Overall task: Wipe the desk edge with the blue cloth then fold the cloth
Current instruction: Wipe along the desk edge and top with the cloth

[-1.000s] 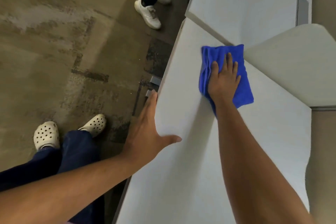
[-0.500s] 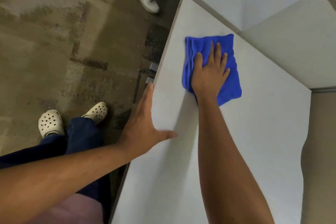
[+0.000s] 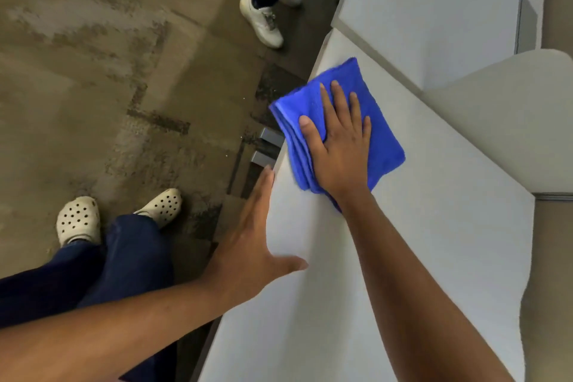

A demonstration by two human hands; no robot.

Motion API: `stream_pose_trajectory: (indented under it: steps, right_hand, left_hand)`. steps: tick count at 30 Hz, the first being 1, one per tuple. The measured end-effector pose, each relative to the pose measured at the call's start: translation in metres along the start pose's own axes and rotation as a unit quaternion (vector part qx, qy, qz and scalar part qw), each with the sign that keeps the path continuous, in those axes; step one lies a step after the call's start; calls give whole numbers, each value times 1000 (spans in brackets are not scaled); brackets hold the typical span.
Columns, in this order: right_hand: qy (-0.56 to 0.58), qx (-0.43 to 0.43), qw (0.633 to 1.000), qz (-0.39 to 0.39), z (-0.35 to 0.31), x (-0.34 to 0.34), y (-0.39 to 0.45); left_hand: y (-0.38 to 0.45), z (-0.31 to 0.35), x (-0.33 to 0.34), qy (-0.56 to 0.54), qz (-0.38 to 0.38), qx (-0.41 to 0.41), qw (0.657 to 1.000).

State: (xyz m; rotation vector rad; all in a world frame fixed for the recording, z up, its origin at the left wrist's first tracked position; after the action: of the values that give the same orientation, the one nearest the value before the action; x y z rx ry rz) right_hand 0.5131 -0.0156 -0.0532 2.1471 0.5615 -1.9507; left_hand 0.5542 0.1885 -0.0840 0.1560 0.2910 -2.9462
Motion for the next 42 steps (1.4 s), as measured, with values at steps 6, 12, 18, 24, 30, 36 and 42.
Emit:
stream_pose_trajectory:
  steps: [6, 12, 18, 24, 30, 36, 42]
  right_hand:
    - [23, 46, 998, 31, -25, -8, 117]
    - [57, 69, 995, 38, -26, 0, 54]
    - [39, 25, 999, -12, 36, 2, -42]
    - [58, 201, 977, 37, 74, -29, 79]
    - [-8, 55, 998, 28, -39, -3, 83]
    - [48, -12, 999, 10, 49, -21, 88]
    - [57, 241, 968, 37, 102, -26, 86]
  left_hand:
    - [1, 5, -3, 14, -34, 0, 999]
    - [9, 15, -4, 23, -11, -11, 1000]
    - [60, 32, -12, 13, 30, 62, 998]
    - [48, 24, -14, -7, 29, -12, 999]
    - [50, 25, -14, 10, 36, -17, 999]
    - [50, 20, -11, 4, 32, -5, 999]
    - [50, 27, -13, -4, 32, 2, 999]
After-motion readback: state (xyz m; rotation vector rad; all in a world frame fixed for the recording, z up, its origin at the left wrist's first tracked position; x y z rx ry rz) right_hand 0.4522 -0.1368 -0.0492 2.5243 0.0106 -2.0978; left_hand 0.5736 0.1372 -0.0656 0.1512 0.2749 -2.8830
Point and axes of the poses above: each hand's wrist, its own y-axis towards the middle knuckle, its own x-axis out of the palm, z = x × y, the point moved 4 cm from there along y, towards the middle knuckle, and after that the axes turned 11 degrees about x, right-handed, at the moved point
